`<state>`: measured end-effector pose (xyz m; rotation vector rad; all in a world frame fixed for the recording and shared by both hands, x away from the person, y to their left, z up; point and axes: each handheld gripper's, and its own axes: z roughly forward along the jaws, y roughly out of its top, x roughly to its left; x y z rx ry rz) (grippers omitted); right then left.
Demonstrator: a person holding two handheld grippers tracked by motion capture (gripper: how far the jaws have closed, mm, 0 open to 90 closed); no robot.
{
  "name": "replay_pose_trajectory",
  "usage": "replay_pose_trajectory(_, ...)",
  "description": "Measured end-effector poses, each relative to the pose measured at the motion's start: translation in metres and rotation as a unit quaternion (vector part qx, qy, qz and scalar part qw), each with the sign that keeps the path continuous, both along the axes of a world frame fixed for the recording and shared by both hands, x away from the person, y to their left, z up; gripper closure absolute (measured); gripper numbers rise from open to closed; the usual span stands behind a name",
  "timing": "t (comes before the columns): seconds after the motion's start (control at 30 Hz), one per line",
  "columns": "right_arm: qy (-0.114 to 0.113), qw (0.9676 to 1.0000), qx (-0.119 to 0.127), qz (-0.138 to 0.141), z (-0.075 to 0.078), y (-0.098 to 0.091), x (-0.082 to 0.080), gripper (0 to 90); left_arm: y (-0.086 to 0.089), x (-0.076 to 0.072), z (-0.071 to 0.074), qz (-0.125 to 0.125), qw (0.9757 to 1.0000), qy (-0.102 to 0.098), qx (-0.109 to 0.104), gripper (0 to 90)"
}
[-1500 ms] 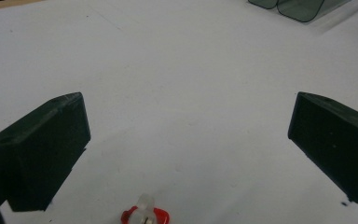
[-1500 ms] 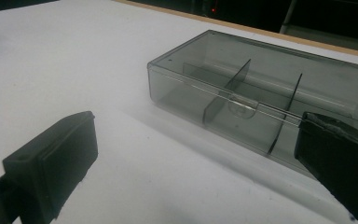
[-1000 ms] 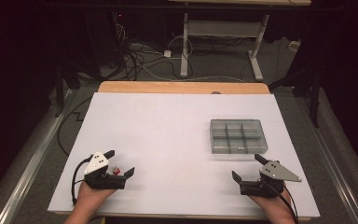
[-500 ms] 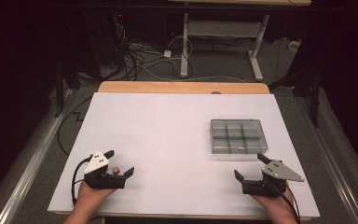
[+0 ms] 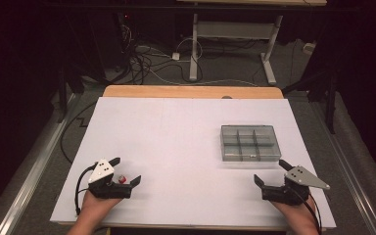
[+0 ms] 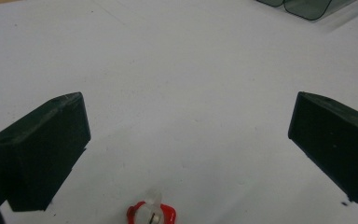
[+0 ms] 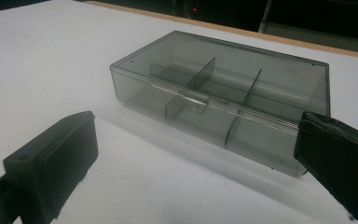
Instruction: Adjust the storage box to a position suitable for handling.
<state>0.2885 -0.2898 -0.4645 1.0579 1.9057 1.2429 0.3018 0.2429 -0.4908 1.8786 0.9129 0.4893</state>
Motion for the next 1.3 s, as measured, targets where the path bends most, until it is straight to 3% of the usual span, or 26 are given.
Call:
replay_pose_trajectory(0.4, 0.009, 0.9998, -0.003, -0.020, 0.000, -0.015, 0.002, 6.8, 0.002, 0.001, 0.000, 0.005, 0.9999, 0.007, -0.008, 0.0)
replay_pose_trajectory(0.67, 0.007, 0.9992, 0.006, -0.040, 0.003, -0.027, 0.001, 18.0, 0.002, 0.001, -0.001, 0.006, 0.9999, 0.007, -0.008, 0.0)
replay_pose_trajectory(0.87, 0.006, 0.9985, 0.008, -0.055, 0.003, -0.035, 0.000, 32.2, 0.002, 0.001, -0.001, 0.006, 0.9999, 0.006, -0.007, 0.0)
replay_pose_trajectory(1.3, 0.018, 0.9970, 0.009, -0.075, 0.000, -0.054, 0.001, 72.0, 0.002, 0.002, -0.001, 0.004, 0.9999, 0.008, -0.008, 0.0)
